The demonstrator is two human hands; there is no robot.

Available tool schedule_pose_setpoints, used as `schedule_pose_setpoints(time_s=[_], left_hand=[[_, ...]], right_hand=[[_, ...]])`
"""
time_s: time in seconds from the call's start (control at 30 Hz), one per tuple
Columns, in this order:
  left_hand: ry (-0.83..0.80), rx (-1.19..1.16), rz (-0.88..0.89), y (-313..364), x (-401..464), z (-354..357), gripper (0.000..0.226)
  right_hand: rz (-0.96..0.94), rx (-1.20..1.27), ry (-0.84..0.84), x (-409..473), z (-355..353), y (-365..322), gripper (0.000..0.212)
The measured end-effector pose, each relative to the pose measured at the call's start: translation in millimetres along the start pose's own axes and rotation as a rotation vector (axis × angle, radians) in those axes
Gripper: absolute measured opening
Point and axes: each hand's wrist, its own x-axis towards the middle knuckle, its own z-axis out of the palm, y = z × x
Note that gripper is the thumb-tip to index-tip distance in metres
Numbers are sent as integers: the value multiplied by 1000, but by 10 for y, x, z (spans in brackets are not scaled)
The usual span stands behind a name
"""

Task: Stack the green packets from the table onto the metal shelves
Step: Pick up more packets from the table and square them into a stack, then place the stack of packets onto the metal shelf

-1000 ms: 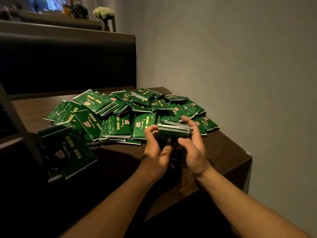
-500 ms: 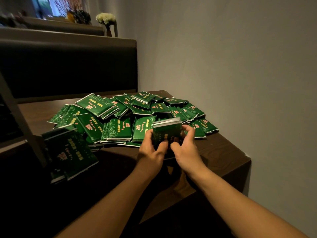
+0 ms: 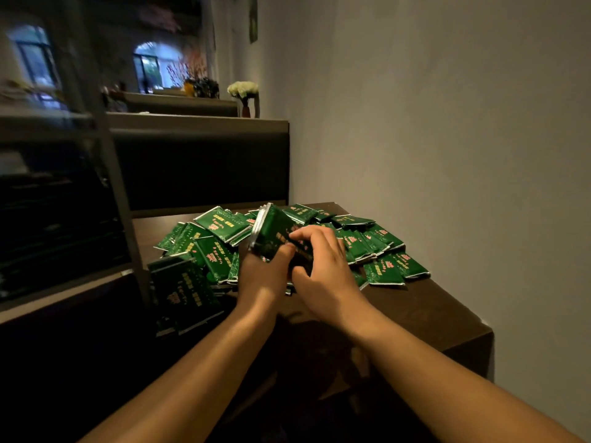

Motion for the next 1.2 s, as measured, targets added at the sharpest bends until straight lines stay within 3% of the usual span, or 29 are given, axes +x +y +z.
schedule_pose_setpoints(time_s=[0.1, 0.3, 0.5, 0.67, 0.73, 0.87, 1.03, 1.2], left_hand=[[-18, -86, 42, 169, -109, -172, 26], [173, -171, -38, 535, -341, -602, 45], [273, -213, 17, 832, -534, -1121, 55], [375, -310, -1, 963, -585, -1539, 41], [392, -331, 17, 975, -579, -1704, 38], [441, -419, 0, 938, -535, -1938, 22], [578, -367, 46, 862, -452, -2107, 12], [584, -354, 48, 843, -373, -2209, 14]], right_hand=[[-115, -42, -58, 29, 60, -185, 64], [-374, -192, -43, 107, 272, -638, 76], [-624, -246, 124, 176, 616, -1252, 58], [-772, -265, 257, 309, 993, -1709, 44], [-798, -298, 263, 380, 1157, -1865, 34], [-781, -387, 138, 573, 1423, -2017, 60], [-719, -479, 67, 763, 1639, -2084, 71], [-649, -470, -40, 768, 1757, -2005, 57]])
